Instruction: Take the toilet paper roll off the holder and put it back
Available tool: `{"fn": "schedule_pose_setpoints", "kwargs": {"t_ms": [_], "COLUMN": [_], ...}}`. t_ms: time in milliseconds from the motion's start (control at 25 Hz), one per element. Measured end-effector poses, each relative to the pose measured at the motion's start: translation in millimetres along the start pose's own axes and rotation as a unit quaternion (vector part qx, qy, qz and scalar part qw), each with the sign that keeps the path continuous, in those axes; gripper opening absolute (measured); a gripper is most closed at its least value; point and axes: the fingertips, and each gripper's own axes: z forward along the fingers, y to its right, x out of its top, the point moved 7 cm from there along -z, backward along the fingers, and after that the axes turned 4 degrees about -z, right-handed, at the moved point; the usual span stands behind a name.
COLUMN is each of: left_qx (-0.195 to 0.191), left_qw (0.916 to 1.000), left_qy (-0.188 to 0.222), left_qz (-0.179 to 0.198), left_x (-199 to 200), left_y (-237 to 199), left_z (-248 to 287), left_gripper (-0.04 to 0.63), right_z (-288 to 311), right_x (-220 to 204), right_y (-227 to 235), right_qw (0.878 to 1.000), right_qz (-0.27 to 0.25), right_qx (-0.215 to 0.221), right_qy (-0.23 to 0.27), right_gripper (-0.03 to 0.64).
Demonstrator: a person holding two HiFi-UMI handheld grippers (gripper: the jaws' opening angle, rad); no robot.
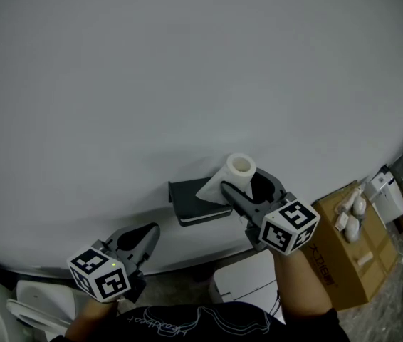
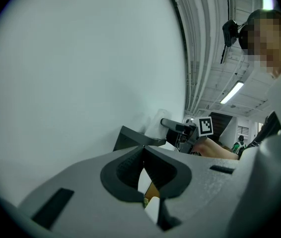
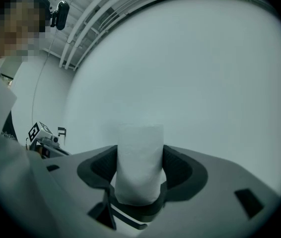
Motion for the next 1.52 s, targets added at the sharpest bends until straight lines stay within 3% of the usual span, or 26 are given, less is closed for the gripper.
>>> {"fn": "schedule_pose_setpoints", "kwargs": {"t_ms": [800, 1040, 1200, 1320, 1480, 1520], "left_qx": [0.011, 0.012, 0.013, 0.018, 0.025, 0.024], "left_qw": [0.9999, 0.9998, 0.9997, 0.9996, 0.9994, 0.9994], "left_qy": [0.006, 0.012, 0.019, 0.020, 0.022, 0.022], "left_qz": [-0.007, -0.003, 0.003, 0.003, 0.005, 0.008], "left_x": [-8.7, -8.2, -8.7, -12.6, -15.6, -15.3], "left_y": [0.0, 13.6, 28.4, 40.5, 62.5, 70.0], "left_z": [-6.0, -8.5, -12.3, -15.3, -18.3, -18.2], "left_gripper": [0.005, 0.005, 0.005, 0.005, 0.005, 0.005], "right_z": [1.9, -22.3, -52.9, -72.1, -95.3, -100.9], "right_x": [-7.0, 5.7, 14.4, 17.2, 21.5, 21.1], "right_y": [-2.7, 2.7, -2.9, -13.7, -32.3, -38.0], "right_qw": [1.000, 0.999, 0.998, 0.998, 0.997, 0.997], "right_qz": [0.006, 0.019, 0.028, 0.028, 0.025, 0.027], "right_qx": [0.009, -0.017, -0.026, -0.002, 0.033, 0.046], "right_qy": [0.006, 0.033, 0.054, 0.051, 0.060, 0.062], "right_gripper": [0.287, 0.290, 0.229, 0.110, 0.003, 0.003]}}
